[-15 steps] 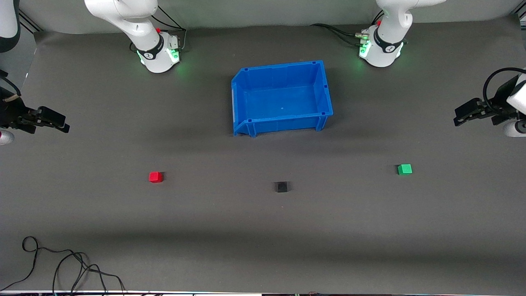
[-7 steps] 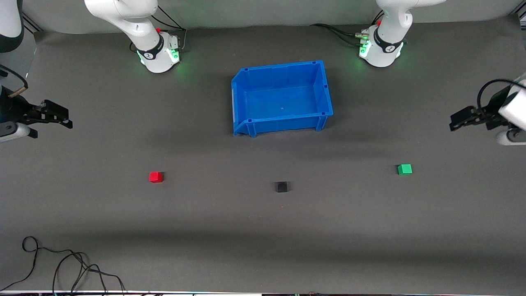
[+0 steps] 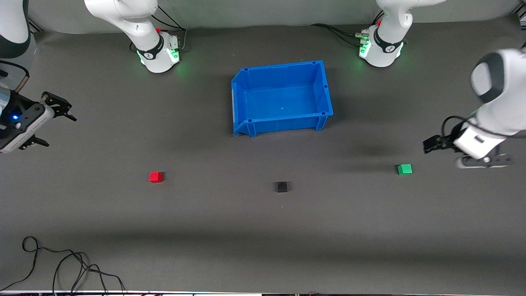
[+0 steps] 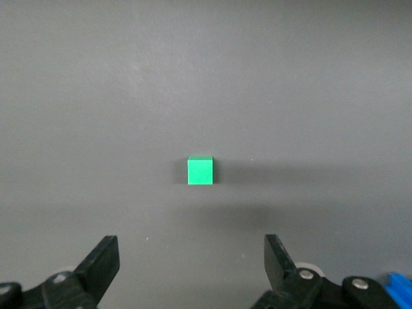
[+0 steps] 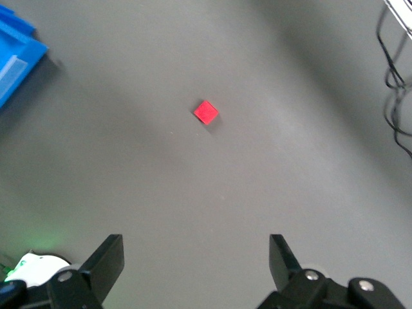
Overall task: Attach green and red cubes to black cube
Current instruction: 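Lower the left gripper onto the green cube while the right gripper reaches the red cube, then close the left gripper on the green cube while the right gripper grasps the red cube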
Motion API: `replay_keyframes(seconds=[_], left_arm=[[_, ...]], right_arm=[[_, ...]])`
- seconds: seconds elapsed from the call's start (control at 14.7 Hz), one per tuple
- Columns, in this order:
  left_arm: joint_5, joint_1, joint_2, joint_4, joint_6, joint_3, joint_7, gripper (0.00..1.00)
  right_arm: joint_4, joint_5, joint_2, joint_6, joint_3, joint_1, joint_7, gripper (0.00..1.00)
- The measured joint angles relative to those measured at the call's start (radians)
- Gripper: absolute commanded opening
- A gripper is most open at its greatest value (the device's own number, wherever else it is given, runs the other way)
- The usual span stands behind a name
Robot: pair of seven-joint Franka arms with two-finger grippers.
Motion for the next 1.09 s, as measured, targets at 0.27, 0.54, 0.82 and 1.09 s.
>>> replay_keyframes(seconds=[0.27,0.54,0.82,1.09], left_arm=[[0.0,0.0,0.146,-0.032,0.129,0.0,0.0,0.98],[0.0,0.0,0.281,-0.032,0.234,0.0,0.0,0.92],[0.0,0.003,0.348,-0.008,0.264,0.003,0.0,0.64],[0.001,0.007,0.379,0.016,0.274,0.004,0.002,0.42]], right_arm=[[0.0,0.042,0.015,-0.002,-0.011,-0.001,0.271,1.0],[0.001,0.069,0.038,-0.003,-0.01,0.0,0.759,1.0],[0.007,0.117,0.059,-0.001,-0.01,0.001,1.116,1.0],[0.045,0.133,0.121,0.011,-0.012,-0.001,1.392,1.0]])
